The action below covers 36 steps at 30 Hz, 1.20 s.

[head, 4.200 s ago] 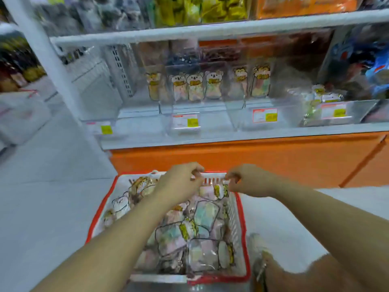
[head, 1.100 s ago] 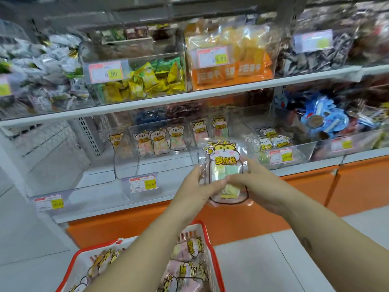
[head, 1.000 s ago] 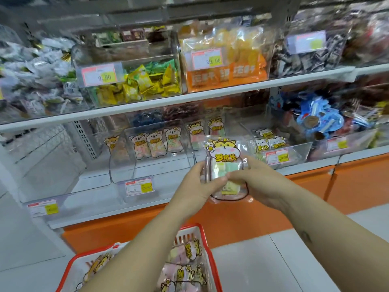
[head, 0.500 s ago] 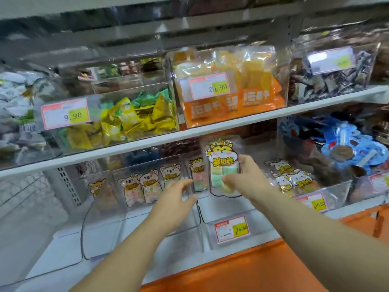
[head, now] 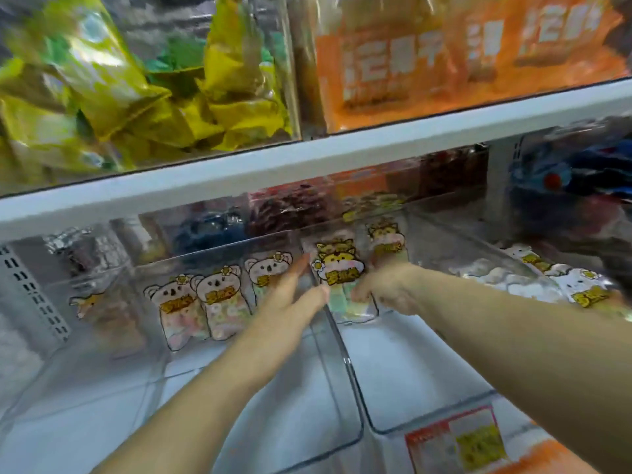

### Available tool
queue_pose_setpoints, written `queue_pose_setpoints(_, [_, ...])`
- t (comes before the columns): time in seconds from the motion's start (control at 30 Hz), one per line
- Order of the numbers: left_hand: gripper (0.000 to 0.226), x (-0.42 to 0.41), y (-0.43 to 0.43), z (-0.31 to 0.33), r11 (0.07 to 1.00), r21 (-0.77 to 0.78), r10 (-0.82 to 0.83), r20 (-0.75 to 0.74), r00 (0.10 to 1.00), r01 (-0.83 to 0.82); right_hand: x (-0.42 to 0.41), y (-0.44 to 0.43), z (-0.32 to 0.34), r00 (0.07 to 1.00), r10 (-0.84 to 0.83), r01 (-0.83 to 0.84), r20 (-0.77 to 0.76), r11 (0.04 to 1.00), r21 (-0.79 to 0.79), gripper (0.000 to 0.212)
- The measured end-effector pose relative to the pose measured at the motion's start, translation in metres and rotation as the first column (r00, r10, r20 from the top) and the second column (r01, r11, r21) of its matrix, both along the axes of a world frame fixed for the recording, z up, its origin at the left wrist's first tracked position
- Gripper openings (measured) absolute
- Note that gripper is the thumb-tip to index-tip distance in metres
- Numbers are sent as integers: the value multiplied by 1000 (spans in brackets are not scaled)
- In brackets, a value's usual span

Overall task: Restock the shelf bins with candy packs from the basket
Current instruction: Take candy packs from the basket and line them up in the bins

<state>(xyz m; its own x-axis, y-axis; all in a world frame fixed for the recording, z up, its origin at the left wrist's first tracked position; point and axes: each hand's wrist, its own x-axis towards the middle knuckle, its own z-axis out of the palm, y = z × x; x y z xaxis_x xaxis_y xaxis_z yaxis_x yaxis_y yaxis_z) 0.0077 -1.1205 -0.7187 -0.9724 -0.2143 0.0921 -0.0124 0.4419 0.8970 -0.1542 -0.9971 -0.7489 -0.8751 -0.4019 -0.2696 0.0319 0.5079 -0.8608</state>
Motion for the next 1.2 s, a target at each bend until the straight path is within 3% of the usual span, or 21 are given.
queue_pose_setpoints(0.07, [49, -1, -2, -5, 999, 38, -11, -10, 1000, 12, -5, 1, -2, 997, 17, -11, -69, 996, 83, 61])
queue_pose_setpoints(0.2, [78, -4, -6, -13, 999, 40, -9, -7, 1000, 9, -6, 2, 4, 961, 111, -12, -252, 931, 364, 71])
queue_pose_setpoints(0.33, [86, -2, -6, -15, 998, 51, -25, -31, 999, 26, -7, 1, 4, 946, 132, -6, -297, 921, 390, 70])
queue_pose_setpoints(0.47, [88, -3, -5, -16, 999, 50, -17, -28, 999, 18, -16, 0, -7, 954, 31, 44, -299, 970, 241, 67])
queue_pose_setpoints(0.6, [93, -2, -4, -14, 999, 48, -11, -26, 1000, 13, -10, 0, -10, 951, 34, 56, -309, 959, 276, 62])
queue_pose_setpoints(0.8, [89, -1, -2, -15, 999, 53, -12, -29, 1000, 13, 1, -6, -22, 981, 110, -44, -159, 927, 373, 45])
queue_pose_setpoints(1.03, [90, -3, -4, -15, 999, 42, -4, -39, 999, 6, 3, -16, -23, 963, 150, -41, -222, 902, 429, 54])
queue_pose_setpoints(1.2, [75, -3, -4, -16, 1000, 27, 1, -45, 999, 0, 3, -11, -18, 973, 144, -45, -183, 888, 458, 62])
